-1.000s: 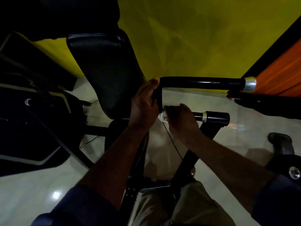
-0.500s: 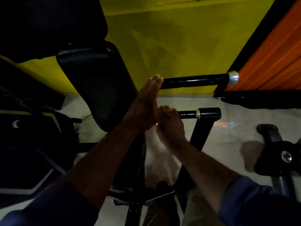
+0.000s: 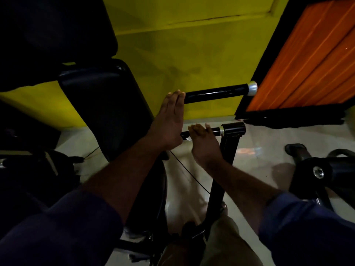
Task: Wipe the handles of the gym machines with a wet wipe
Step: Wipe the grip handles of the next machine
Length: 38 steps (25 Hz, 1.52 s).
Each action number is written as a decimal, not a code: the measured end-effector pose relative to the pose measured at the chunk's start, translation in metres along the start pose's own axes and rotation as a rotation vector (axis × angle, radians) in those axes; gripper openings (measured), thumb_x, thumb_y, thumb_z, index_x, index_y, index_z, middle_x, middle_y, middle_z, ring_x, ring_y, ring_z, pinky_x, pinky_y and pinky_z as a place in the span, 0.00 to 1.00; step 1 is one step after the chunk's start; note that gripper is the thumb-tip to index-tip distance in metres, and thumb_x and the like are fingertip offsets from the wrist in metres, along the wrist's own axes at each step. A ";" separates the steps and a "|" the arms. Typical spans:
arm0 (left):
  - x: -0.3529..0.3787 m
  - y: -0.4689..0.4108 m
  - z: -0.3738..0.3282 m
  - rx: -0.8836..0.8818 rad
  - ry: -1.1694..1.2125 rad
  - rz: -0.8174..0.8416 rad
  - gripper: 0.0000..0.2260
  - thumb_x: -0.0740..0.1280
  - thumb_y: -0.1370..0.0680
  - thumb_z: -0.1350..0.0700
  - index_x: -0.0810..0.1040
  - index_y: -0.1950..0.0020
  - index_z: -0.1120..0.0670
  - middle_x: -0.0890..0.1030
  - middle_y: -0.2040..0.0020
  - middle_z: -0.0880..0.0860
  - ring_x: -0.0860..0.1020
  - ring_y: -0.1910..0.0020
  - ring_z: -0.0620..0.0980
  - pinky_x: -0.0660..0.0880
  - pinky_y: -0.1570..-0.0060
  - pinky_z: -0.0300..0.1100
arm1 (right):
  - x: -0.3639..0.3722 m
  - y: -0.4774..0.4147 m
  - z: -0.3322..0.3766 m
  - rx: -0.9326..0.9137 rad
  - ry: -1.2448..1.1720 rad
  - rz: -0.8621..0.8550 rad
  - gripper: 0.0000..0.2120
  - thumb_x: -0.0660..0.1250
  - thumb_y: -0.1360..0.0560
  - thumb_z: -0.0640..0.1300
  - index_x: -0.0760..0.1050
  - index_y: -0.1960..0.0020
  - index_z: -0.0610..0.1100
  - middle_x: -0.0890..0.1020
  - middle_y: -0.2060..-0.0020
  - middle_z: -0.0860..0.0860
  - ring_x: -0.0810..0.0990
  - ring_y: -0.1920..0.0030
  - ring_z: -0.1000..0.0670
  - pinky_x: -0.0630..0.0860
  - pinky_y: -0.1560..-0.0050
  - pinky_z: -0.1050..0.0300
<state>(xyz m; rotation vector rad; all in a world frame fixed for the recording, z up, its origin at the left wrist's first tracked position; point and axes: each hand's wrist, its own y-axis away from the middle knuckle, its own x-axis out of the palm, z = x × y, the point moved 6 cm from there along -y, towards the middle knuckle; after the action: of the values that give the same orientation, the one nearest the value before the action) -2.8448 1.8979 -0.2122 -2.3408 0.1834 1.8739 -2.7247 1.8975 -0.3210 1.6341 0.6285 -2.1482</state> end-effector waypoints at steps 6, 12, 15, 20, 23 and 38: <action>0.001 -0.006 0.010 0.012 0.021 0.040 0.55 0.77 0.34 0.64 0.45 0.17 0.62 0.47 0.16 0.61 0.45 0.17 0.64 0.47 0.18 0.53 | -0.036 0.024 -0.079 0.010 0.114 -0.058 0.31 0.54 0.31 0.38 0.76 0.30 0.37 0.81 0.35 0.40 0.77 0.30 0.38 0.55 0.22 0.41; 0.008 -0.007 0.017 0.097 -0.012 -0.006 0.56 0.81 0.35 0.57 0.48 0.18 0.66 0.51 0.18 0.66 0.49 0.18 0.68 0.50 0.19 0.58 | 0.010 0.037 0.034 0.412 -0.883 -0.304 0.21 0.54 0.17 0.34 0.72 0.26 0.39 0.79 0.31 0.46 0.78 0.32 0.49 0.71 0.29 0.56; 0.003 -0.006 0.013 0.079 0.014 -0.034 0.56 0.79 0.38 0.64 0.49 0.17 0.65 0.52 0.18 0.65 0.50 0.18 0.68 0.50 0.19 0.57 | 0.040 0.080 0.003 1.263 -1.394 -0.547 0.10 0.61 0.16 0.36 0.75 0.36 0.38 0.82 0.42 0.42 0.80 0.52 0.49 0.79 0.48 0.60; 0.005 -0.003 0.017 0.113 0.049 -0.074 0.54 0.74 0.38 0.68 0.49 0.17 0.65 0.50 0.17 0.64 0.48 0.18 0.68 0.48 0.19 0.56 | 0.030 0.029 -0.026 1.266 -2.046 -0.673 0.15 0.58 0.17 0.31 0.73 0.54 0.47 0.80 0.68 0.54 0.78 0.66 0.58 0.74 0.58 0.66; 0.006 -0.004 0.018 0.129 0.032 -0.062 0.53 0.75 0.37 0.68 0.49 0.17 0.66 0.51 0.18 0.65 0.49 0.18 0.69 0.49 0.19 0.58 | 0.040 0.002 0.016 1.367 -1.940 -0.548 0.10 0.56 0.16 0.41 0.71 0.53 0.51 0.78 0.60 0.55 0.78 0.59 0.56 0.74 0.55 0.60; -0.003 -0.007 0.023 0.149 0.089 0.048 0.54 0.77 0.37 0.65 0.50 0.17 0.65 0.50 0.17 0.65 0.48 0.18 0.67 0.45 0.20 0.52 | 0.056 -0.017 0.102 1.305 -2.434 -0.178 0.06 0.63 0.22 0.39 0.74 0.58 0.46 0.81 0.65 0.53 0.79 0.60 0.53 0.78 0.54 0.59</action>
<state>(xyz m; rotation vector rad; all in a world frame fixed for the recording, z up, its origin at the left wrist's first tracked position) -2.8666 1.9089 -0.2144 -2.3392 0.3781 1.7125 -2.8304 1.8541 -0.3499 -1.5989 -1.4473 -2.5265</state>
